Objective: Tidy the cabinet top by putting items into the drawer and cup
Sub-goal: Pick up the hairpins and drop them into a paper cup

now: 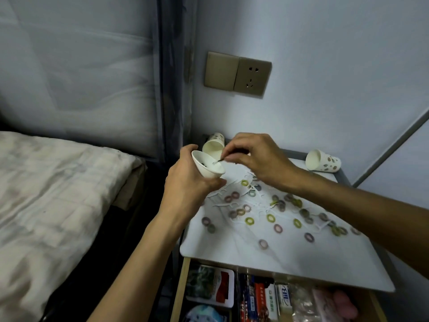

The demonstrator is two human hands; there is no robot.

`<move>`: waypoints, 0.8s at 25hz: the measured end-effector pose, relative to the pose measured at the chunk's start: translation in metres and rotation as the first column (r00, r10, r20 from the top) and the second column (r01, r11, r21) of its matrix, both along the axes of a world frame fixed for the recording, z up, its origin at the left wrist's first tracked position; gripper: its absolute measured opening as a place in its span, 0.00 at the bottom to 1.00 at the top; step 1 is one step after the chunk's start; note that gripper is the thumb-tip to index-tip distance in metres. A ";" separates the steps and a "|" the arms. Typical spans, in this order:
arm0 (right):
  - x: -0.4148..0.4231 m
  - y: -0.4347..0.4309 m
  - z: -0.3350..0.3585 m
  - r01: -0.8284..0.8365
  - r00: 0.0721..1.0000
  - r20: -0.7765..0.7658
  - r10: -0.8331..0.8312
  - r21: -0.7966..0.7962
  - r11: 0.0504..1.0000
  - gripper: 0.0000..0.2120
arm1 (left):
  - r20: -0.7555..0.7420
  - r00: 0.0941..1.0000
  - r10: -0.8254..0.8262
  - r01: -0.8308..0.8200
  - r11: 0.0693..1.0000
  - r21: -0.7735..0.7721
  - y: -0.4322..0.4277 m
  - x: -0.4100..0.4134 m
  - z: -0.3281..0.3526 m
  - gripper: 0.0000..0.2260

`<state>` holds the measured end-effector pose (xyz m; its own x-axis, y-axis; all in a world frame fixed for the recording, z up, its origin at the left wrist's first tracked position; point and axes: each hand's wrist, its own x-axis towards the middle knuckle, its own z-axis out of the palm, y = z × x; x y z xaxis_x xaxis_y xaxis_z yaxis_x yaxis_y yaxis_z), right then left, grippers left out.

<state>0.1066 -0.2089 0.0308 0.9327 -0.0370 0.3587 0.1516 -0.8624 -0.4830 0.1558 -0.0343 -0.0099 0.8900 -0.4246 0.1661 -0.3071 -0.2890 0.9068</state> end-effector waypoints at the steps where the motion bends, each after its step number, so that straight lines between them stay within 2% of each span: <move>1: -0.003 0.006 0.002 -0.064 0.998 -0.025 0.063 -0.068 0.996 0.04 | -0.001 1.000 -0.028 0.028 1.000 -0.001 -0.001 -0.004 0.002 0.37; 2: -0.007 0.010 0.003 -0.101 0.994 -0.057 0.096 -0.104 0.989 0.05 | 0.003 0.998 -0.057 0.057 0.998 -0.004 -0.003 -0.008 0.003 0.37; 4: -0.019 0.011 0.004 -0.089 0.994 -0.076 0.083 -0.080 0.993 0.07 | 0.019 0.994 -0.103 0.103 0.995 0.001 -0.005 -0.015 0.004 0.38; 6: -0.036 0.007 0.006 0.025 0.999 -0.046 -0.022 0.063 0.998 0.07 | 0.032 0.989 -0.145 0.145 0.989 0.009 -0.005 -0.024 0.005 0.38; 9: -0.077 0.003 -0.002 0.230 0.973 -0.101 -0.209 0.301 0.926 0.05 | 0.030 0.968 -0.248 0.247 0.969 0.006 -0.009 -0.047 0.006 0.34; 15: -0.167 0.007 -0.027 0.378 0.925 -0.233 -0.299 0.499 0.780 0.04 | -0.066 0.843 -0.534 0.532 0.846 -0.047 -0.025 -0.108 -0.001 0.34; 18: -0.215 0.003 -0.039 0.460 0.888 -0.270 -0.372 0.506 0.730 0.04 | -0.094 0.755 -0.648 0.651 0.759 -0.001 -0.033 -0.142 -0.013 0.36; 20: -0.241 -0.002 -0.050 0.531 0.847 -0.289 -0.446 0.460 0.711 0.05 | -0.116 0.698 -0.706 0.716 0.692 0.092 -0.039 -0.159 -0.015 0.35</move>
